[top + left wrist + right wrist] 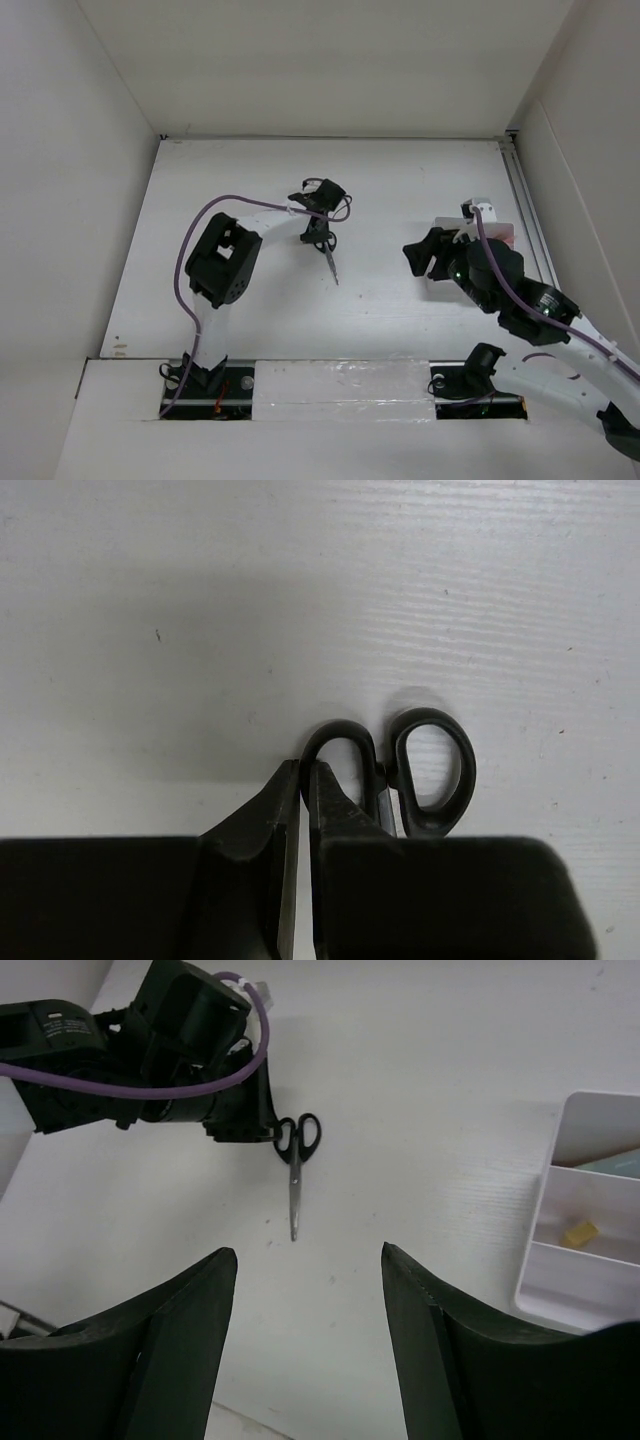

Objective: Sort the stationery into containers
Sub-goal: Pick up the scissors from the center of the board.

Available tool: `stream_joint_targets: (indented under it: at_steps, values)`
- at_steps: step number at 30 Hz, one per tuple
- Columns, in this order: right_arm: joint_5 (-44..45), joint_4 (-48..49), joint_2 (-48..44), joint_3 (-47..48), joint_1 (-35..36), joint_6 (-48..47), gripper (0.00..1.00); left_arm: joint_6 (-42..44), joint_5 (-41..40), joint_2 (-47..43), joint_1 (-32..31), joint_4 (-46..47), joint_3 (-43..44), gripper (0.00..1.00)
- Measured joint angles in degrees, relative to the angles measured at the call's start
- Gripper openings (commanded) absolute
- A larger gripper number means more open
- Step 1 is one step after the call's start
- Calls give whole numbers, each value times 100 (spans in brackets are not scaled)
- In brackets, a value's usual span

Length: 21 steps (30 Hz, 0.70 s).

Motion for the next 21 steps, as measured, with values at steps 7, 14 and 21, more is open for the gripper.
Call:
stream_joint_targets:
  at_steps: [7, 14, 21]
  values:
    - [-1228, 1086, -208, -879, 4, -361, 67, -199, 9, -780, 0, 166, -846, 0]
    - [-2448, 2245, 433, -1349, -26, -710, 70, -72, 42, -2833, 0, 105, -1134, 0]
    - [-3510, 3563, 1178, -1561, -153, -966, 70, 249, 516, -4402, -63, 184, -1329, 0]
